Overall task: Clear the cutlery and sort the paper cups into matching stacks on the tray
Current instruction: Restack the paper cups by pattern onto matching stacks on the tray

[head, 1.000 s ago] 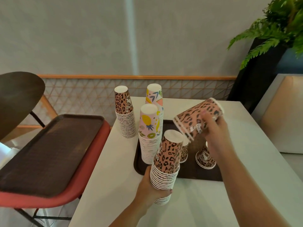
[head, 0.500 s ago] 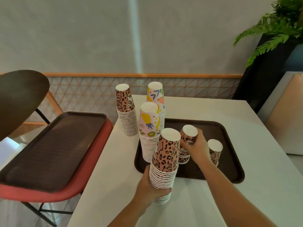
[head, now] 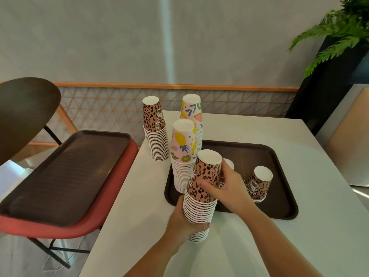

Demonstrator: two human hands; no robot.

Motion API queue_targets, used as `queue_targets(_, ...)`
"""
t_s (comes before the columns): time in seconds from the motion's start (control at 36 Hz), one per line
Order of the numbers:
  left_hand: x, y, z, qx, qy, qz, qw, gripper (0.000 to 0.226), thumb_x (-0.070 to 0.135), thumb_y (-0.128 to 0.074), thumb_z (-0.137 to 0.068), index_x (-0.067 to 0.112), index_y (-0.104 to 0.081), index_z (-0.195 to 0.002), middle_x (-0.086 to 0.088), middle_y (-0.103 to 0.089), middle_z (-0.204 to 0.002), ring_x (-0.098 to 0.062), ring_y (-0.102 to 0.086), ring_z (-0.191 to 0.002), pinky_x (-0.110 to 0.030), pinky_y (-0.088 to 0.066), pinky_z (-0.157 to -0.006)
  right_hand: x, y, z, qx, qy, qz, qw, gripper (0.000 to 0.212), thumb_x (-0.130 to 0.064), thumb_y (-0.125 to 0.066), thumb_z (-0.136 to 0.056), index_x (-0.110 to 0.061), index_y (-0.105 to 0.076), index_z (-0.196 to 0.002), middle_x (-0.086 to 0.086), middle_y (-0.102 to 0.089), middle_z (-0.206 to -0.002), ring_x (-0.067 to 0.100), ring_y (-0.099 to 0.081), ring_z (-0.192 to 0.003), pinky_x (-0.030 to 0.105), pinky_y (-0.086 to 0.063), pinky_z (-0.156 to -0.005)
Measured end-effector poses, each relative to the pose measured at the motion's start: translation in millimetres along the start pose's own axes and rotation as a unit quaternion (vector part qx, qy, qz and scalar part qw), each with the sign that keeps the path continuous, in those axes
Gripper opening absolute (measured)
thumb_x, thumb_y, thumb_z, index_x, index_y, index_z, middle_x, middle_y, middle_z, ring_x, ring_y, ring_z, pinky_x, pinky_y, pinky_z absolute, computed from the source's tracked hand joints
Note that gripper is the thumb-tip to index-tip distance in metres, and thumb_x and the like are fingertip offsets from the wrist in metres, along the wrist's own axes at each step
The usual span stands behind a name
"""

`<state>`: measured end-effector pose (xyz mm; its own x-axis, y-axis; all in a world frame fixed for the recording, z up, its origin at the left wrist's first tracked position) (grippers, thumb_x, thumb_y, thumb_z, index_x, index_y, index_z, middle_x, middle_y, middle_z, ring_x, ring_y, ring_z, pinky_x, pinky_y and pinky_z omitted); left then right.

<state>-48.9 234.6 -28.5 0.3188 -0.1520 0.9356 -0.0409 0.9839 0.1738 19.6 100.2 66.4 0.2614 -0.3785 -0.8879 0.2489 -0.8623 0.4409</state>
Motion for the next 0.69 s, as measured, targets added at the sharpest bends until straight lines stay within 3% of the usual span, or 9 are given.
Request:
queue_targets(0.11, 1.6, 0.3, 0.5, -0.001, 0.001, -0.006, 1.000, 0.105, 0.045, -0.085, -0.036, 0.039, -0.039, -0.130, 0.015, -0.058, -0.123, -0.009, -0.054, -0.116, -0.039, -0.047, -0.102, -5.2, 2.7, -1.2, 0.032, 0.005, -0.013, 0.999, 0.052, -0.037, -0.073, -0.073, -0.039, -0.040, -0.113, -0.026, -0.055, -0.102, -0.012, -0.054, -0.096, 0.002, -0.043, -0.074)
queue_targets(0.22, 2.1, 0.3, 0.0, -0.003, 0.007, -0.006, 1.000, 0.104, 0.042, -0.086, -0.037, 0.041, -0.039, -0.129, 0.016, -0.059, -0.122, -0.009, -0.055, -0.116, -0.039, -0.047, -0.102, -10.1, 8.0, -4.9, 0.053, 0.004, -0.010, 0.999, 0.049, -0.040, -0.071, -0.074, -0.038, -0.040, -0.113, -0.016, -0.059, -0.103, -0.003, -0.056, -0.097, 0.010, -0.045, -0.077)
queue_targets(0.33, 2.1, 0.7, -0.1, -0.002, 0.011, -0.011, 1.000, 0.102, 0.038, -0.087, -0.039, 0.042, -0.039, -0.128, 0.017, -0.059, -0.122, -0.010, -0.054, -0.116, -0.039, -0.046, -0.102, -12.9, 14.5, -10.0, 0.074, -0.010, -0.037, 0.996, 0.043, -0.032, -0.071, -0.077, -0.029, -0.048, -0.114, -0.019, -0.060, -0.100, -0.008, -0.057, -0.090, 0.008, -0.048, -0.072)
queue_targets(0.39, -0.5, 1.2, 0.5, -0.001, 0.014, -0.012, 1.000, 0.095, 0.029, -0.089, -0.046, 0.044, -0.038, -0.125, 0.017, -0.059, -0.120, -0.009, -0.054, -0.114, -0.035, -0.046, -0.100, -13.3, 18.4, -11.3, 0.090, -0.025, -0.074, 0.993, 0.043, -0.031, -0.070, -0.079, -0.021, -0.052, -0.116, -0.011, -0.064, -0.106, -0.001, -0.061, -0.095, 0.019, -0.052, -0.080)
queue_targets(0.47, -4.9, 1.0, 4.3, 0.002, 0.019, -0.011, 1.000, 0.089, 0.018, -0.089, -0.053, 0.045, -0.037, -0.120, 0.018, -0.058, -0.117, -0.006, -0.053, -0.110, -0.027, -0.046, -0.093, -11.6, 24.6, -10.8, 0.113, -0.039, -0.131, 0.984, 0.029, -0.031, -0.067, -0.081, -0.026, -0.057, -0.107, -0.006, -0.068, -0.105, 0.010, -0.065, -0.096, 0.035, -0.055, -0.085)
queue_targets(0.56, -7.5, 0.2, 4.2, 0.003, 0.022, -0.002, 1.000, 0.089, 0.017, -0.089, -0.054, 0.045, -0.037, -0.120, 0.019, -0.057, -0.117, -0.004, -0.053, -0.108, -0.025, -0.044, -0.091, -11.5, 32.8, -14.5, 0.135, -0.051, -0.198, 0.970, 0.019, -0.028, -0.065, -0.083, -0.026, -0.059, -0.101, -0.001, -0.069, -0.104, 0.016, -0.066, -0.097, 0.043, -0.053, -0.089)
queue_targets(0.69, 1.8, -1.8, -4.5, -0.011, 0.009, 0.004, 1.000, 0.082, 0.017, -0.089, -0.054, 0.048, -0.040, -0.112, 0.020, -0.057, -0.116, 0.003, -0.052, -0.105, -0.020, -0.043, -0.085, -11.2, 62.6, -31.5, 0.255, -0.035, -0.249, 0.934, 0.040, -0.034, -0.065, -0.083, -0.014, -0.055, -0.116, 0.002, -0.068, -0.110, 0.018, -0.065, -0.101, 0.039, -0.053, -0.088)
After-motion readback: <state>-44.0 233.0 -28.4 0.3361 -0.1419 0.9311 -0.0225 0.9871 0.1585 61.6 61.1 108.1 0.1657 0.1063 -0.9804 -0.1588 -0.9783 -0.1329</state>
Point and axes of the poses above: each hand's wrist, its own z-axis away from the middle knuckle, its own y-axis out of the back of the hand, x = y × z, the point moved 2 cm from there along -z, towards the middle knuckle
